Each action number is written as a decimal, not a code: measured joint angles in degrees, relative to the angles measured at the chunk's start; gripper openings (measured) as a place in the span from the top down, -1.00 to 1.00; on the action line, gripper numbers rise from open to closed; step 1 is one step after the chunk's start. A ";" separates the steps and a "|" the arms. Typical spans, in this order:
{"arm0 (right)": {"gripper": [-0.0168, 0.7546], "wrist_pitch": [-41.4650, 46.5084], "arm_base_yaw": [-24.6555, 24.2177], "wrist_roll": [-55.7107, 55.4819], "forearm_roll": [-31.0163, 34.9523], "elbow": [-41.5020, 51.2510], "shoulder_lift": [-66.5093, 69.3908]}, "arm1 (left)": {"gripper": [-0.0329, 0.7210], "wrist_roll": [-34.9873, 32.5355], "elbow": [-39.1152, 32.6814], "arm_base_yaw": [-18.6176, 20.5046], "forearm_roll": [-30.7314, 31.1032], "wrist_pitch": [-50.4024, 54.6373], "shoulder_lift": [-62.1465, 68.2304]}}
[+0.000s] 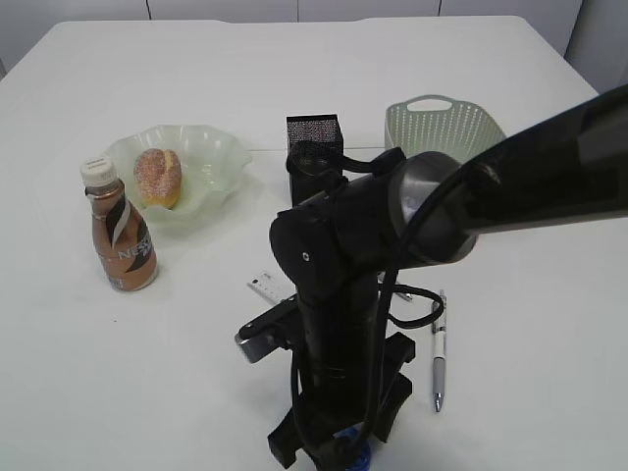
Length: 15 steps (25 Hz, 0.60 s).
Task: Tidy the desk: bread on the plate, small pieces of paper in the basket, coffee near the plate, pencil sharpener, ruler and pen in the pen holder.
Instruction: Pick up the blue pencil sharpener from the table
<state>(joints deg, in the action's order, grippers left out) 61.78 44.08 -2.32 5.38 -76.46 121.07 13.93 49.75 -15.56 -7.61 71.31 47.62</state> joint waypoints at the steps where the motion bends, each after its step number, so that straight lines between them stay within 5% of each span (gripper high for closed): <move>1: -0.44 0.00 0.00 0.00 0.00 0.00 0.00 | -0.27 0.00 0.00 0.00 0.00 0.00 0.00; 8: -0.34 -0.10 0.00 0.00 0.00 0.00 0.00 | -0.27 0.00 0.00 0.00 0.00 0.00 0.00; 15: 0.06 -0.53 0.00 0.00 0.00 0.00 0.00 | -0.27 0.00 0.00 0.00 0.00 0.00 0.00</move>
<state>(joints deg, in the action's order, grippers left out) 61.25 44.08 -2.32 5.38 -76.46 121.07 13.93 49.75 -15.56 -7.61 71.31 47.62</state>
